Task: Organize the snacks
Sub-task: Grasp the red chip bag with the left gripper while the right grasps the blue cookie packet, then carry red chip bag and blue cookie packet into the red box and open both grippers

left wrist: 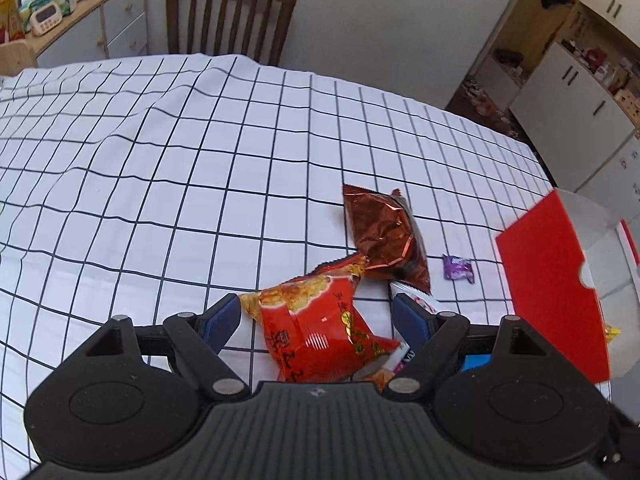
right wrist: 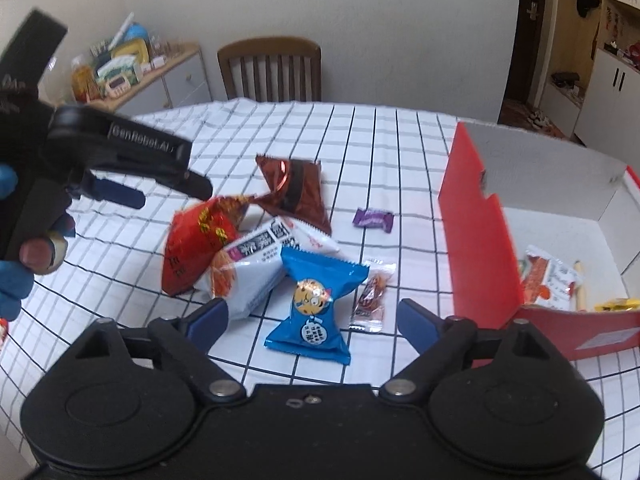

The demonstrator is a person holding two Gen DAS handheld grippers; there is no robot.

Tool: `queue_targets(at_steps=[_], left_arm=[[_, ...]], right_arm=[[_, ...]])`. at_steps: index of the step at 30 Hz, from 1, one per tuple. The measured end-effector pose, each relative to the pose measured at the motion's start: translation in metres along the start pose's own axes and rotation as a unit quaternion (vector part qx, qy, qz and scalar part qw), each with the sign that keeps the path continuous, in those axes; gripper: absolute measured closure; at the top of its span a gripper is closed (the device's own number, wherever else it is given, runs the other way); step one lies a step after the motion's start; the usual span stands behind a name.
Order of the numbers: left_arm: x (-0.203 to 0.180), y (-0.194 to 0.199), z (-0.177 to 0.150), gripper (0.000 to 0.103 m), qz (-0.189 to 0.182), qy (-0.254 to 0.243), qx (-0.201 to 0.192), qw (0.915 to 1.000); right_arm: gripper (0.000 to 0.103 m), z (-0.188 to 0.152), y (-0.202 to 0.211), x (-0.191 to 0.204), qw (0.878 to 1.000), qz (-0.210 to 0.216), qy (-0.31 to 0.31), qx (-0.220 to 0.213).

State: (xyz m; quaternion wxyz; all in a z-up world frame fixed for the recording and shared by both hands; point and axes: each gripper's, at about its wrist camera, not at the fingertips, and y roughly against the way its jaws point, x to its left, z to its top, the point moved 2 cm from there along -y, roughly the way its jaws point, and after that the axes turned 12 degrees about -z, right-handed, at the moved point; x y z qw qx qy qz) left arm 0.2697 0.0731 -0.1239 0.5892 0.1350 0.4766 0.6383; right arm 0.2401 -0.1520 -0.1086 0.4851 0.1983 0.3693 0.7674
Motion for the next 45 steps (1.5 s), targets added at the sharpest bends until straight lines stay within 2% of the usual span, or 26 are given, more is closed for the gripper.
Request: queue_targets(at_steps=[5,8,13,19,21,22,25,30,36,45], left_arm=[[0.006,-0.014,0.003,0.020,0.004,0.024,0.011,0.9996],[0.004,-0.022,0.002,0.020,0.009,0.021,0.018,0.9996],[0.008,-0.031,-0.001,0.020,0.011,0.037,0.027,0.9989],[0.004,-0.032,-0.004,0.021,0.006,0.031,0.027,0.9991],[0.004,-0.030,-0.005,0.026,0.008,0.029,0.025,0.9992],[0.003,-0.030,-0.005,0.027,0.009,0.029,0.025,0.9992],[0.004,-0.029,-0.004,0.040,0.014,0.025,0.024,0.9993],[0.005,-0.027,-0.004,0.047,0.016,0.020,0.025,0.9994],[0.004,-0.021,-0.009,0.050,0.015,0.016,0.023,0.9995],[0.004,0.004,-0.018,0.051,0.016,0.015,0.008,0.9997]], right_arm=[[0.022,0.001,-0.019,0.005,1.000,-0.007,-0.001,0.020],[0.027,0.002,-0.029,0.007,0.999,-0.010,-0.005,0.032],[0.031,0.000,-0.042,0.008,0.999,-0.020,-0.008,0.047],[0.042,-0.001,-0.050,0.007,0.998,-0.022,-0.017,0.060],[0.050,-0.002,-0.053,0.007,0.997,-0.017,-0.024,0.066],[0.050,-0.002,-0.054,0.007,0.997,-0.014,-0.030,0.069],[0.054,-0.001,-0.054,0.009,0.997,-0.013,-0.034,0.069],[0.060,0.001,-0.052,0.012,0.997,-0.012,-0.030,0.067],[0.074,0.003,-0.049,0.010,0.997,-0.016,-0.034,0.065],[0.076,0.000,-0.031,0.005,0.999,-0.013,-0.024,0.047]])
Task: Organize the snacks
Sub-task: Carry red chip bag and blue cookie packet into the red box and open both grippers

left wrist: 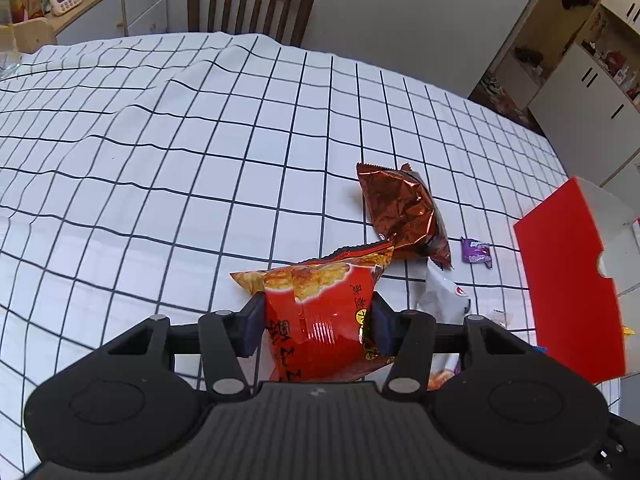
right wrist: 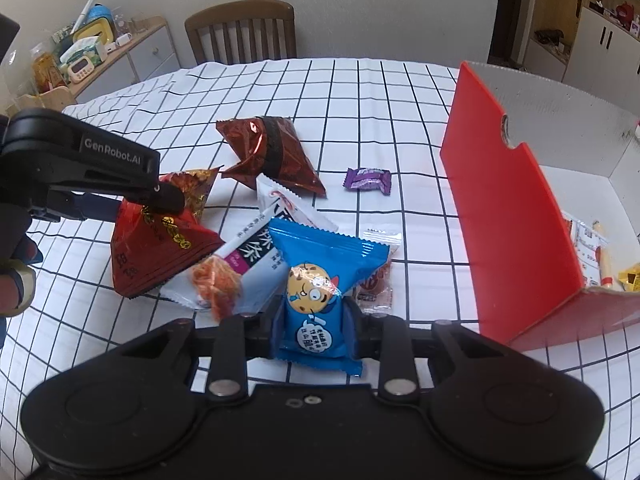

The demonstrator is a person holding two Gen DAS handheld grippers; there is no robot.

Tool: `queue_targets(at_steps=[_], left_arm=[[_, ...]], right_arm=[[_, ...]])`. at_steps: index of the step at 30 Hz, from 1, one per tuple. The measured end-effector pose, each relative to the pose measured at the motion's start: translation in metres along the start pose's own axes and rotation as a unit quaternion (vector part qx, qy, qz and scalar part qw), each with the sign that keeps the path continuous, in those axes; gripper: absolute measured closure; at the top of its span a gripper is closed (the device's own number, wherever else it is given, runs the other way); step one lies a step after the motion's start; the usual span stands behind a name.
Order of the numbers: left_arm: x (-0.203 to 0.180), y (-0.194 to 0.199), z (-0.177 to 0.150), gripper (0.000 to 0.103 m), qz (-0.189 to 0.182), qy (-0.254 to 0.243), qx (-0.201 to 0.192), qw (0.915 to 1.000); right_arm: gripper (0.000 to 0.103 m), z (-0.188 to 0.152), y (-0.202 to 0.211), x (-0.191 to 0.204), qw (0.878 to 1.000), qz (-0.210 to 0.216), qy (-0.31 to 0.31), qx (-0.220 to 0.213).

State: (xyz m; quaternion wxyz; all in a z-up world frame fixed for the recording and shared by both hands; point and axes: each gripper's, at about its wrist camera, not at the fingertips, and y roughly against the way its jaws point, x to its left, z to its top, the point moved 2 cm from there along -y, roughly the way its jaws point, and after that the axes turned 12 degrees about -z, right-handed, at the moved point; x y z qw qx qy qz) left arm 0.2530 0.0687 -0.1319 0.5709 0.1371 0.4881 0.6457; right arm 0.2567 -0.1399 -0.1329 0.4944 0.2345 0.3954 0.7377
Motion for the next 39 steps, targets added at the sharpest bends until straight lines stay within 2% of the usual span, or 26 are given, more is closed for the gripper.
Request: queue_targets(at_steps=[18,30,39], left_arm=[[-0.031,0.079,-0.027,0.051,-0.016,-0.042,-0.047,0.9979],[-0.082,0.117,-0.041,0.051,-0.045,-0.088,-0.071,0.9926],[-0.125,0.124,-0.047,0.051,-0.061,-0.107,-0.081,0.9891]], right_arm=[[0.076,-0.004,0.065,-0.019,0.999,0.040,-0.008,-0.031],[0.076,-0.002,0.113,-0.043,0.997,0.054,0.003,-0.062],[0.076,0.001,0.131,-0.070,0.995,0.056,0.004,-0.081]])
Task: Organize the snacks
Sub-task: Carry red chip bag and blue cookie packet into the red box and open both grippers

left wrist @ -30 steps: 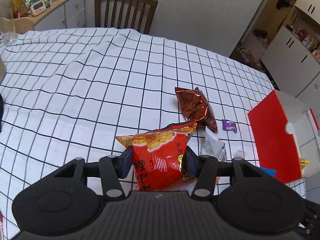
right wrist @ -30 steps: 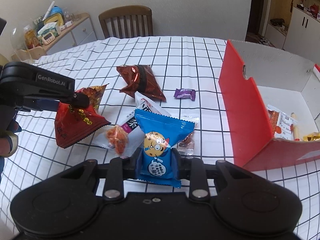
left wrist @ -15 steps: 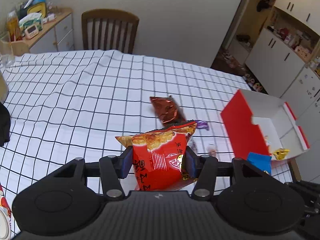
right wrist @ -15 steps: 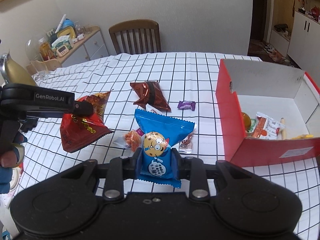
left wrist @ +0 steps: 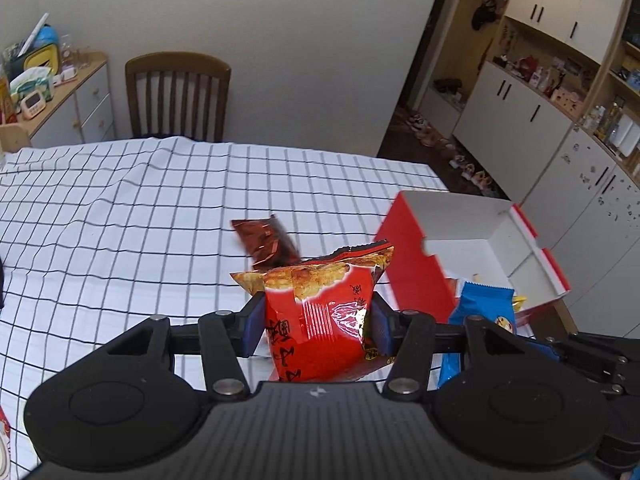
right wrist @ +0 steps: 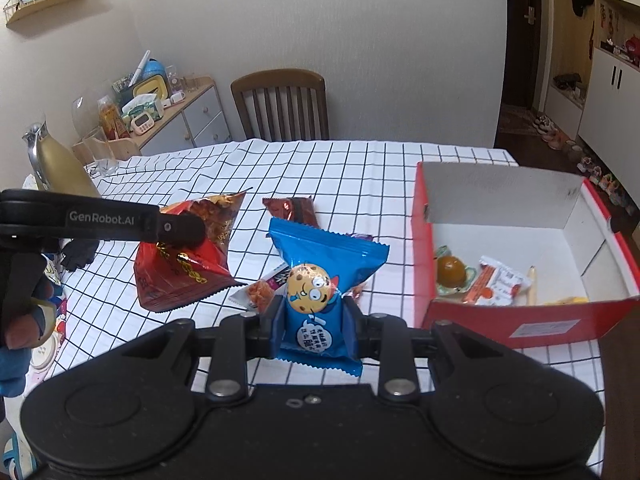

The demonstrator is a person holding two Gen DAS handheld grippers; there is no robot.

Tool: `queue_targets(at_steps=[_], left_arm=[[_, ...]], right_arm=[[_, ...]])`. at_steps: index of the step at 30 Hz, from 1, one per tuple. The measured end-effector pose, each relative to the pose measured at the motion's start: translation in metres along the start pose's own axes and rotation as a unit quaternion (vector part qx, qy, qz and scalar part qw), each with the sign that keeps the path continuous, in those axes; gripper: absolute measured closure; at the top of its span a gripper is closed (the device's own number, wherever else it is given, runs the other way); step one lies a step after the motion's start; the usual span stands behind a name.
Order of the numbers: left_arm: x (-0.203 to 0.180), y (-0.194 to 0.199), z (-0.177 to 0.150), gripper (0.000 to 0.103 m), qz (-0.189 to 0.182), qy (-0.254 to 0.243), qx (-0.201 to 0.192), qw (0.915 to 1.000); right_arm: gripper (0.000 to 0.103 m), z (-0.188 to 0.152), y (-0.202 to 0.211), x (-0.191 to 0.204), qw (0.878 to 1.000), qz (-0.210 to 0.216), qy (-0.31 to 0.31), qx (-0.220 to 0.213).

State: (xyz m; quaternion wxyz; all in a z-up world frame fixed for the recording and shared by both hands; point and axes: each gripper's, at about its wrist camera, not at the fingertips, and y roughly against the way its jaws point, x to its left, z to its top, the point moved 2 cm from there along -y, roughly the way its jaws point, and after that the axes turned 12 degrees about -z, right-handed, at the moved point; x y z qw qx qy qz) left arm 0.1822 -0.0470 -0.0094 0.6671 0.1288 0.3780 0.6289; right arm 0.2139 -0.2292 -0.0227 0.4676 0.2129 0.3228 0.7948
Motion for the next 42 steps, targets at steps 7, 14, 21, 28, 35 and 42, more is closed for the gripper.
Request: queue_targets(at_steps=[7,14,21,28,35,42], left_arm=[[-0.037,-0.009,0.003,0.051,-0.008,-0.022,-0.006,0.9997],[-0.078,-0.025,0.007,0.051,-0.015,-0.045,-0.008,0.9989],[-0.109,-0.049,0.011,0.051,-0.019,-0.051,-0.004,0.9985],[-0.140,-0.076,0.016,0.051,-0.021,-0.063,0.007,0.9977],[-0.161,-0.108,0.032,0.051,-0.014,-0.075,0.013,0.9970],[-0.174,-0.147,0.049,0.051,0.001,-0.095,0.023,0.9952]], right_arm=[[0.076,0.003,0.010,-0.030,1.000,-0.006,-0.006,-0.012],[0.076,0.006,0.017,-0.065,1.000,-0.015,-0.013,-0.024],[0.076,0.007,0.017,-0.106,0.999,-0.026,-0.022,-0.026],[0.076,0.009,0.011,-0.145,0.998,-0.045,-0.029,-0.023],[0.076,0.011,0.004,-0.183,0.997,-0.066,-0.035,-0.023],[0.076,0.015,-0.011,-0.215,0.995,-0.087,-0.040,-0.015]])
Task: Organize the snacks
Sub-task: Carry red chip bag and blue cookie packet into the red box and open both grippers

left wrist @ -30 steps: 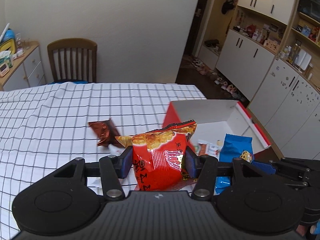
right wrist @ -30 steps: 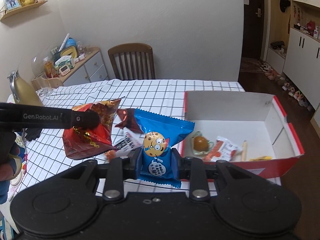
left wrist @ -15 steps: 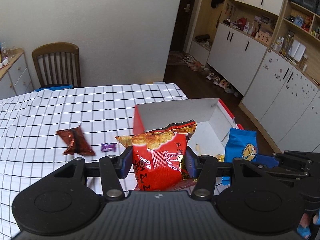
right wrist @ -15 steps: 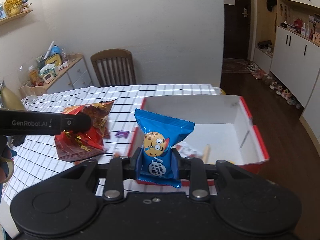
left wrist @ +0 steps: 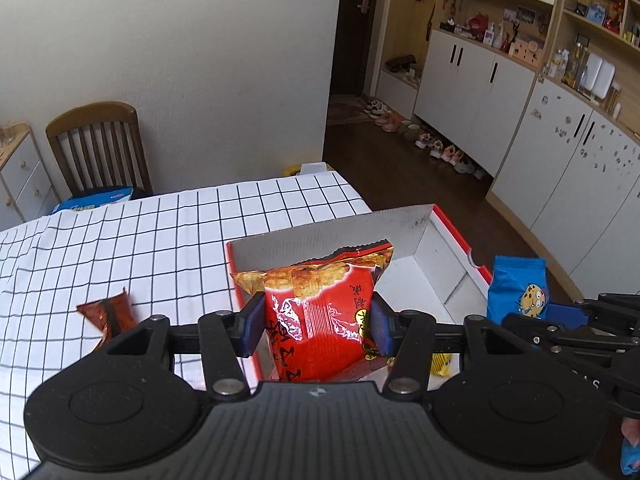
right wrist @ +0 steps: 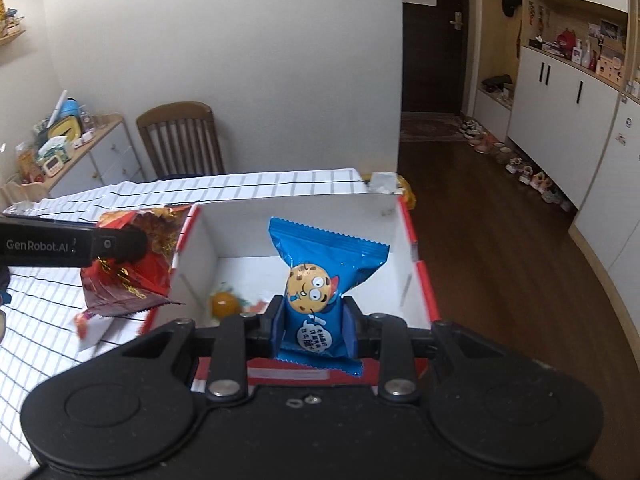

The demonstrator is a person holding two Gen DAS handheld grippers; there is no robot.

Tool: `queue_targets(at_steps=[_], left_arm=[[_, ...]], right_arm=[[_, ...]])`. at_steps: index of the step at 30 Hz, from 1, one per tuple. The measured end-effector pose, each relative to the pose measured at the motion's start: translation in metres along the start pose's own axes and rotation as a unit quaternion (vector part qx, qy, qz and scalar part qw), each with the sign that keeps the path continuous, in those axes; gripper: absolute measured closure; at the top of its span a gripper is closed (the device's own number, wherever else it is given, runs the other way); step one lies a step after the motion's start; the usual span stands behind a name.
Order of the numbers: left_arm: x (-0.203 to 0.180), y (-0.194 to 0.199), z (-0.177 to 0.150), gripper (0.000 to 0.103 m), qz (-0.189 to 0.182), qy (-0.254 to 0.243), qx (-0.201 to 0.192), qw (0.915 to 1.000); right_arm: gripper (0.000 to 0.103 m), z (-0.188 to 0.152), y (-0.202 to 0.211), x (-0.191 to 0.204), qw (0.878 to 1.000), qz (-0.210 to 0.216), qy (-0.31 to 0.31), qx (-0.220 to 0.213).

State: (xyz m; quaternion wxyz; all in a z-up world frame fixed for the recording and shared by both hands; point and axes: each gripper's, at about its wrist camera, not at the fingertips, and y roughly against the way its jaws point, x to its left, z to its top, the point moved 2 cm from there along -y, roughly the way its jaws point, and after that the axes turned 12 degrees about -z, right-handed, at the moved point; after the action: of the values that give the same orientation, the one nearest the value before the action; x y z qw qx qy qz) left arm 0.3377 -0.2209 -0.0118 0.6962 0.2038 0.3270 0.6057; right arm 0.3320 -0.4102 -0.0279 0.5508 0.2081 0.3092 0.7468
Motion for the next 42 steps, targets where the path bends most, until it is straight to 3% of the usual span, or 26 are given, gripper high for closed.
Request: queue_targets(at_steps=[7,22,30,42], left_arm=[[0.000,-0.043,0.014,0.051,0.007,-0.005,0.031,0.9995],[0.003,-0.117,0.017,0.051,0.020,-0.011,0.080,0.9965],[-0.002,-0.139,0.005,0.051,0.018,-0.022,0.111,0.9934],[-0.008,-0.147,-0.008,0.050,0.018,-0.026,0.138,0.9899]], right_arm=[[0.076,0.008,-0.033,-0.008,1.000,-0.021,0.006,0.018],[0.076,0.011,-0.102,0.000,0.996,-0.022,0.039,0.078],[0.076,0.004,-0.126,0.007,0.991,-0.012,0.062,0.118],[0.073,-0.003,-0.132,0.009,0.990,-0.001,0.069,0.123]])
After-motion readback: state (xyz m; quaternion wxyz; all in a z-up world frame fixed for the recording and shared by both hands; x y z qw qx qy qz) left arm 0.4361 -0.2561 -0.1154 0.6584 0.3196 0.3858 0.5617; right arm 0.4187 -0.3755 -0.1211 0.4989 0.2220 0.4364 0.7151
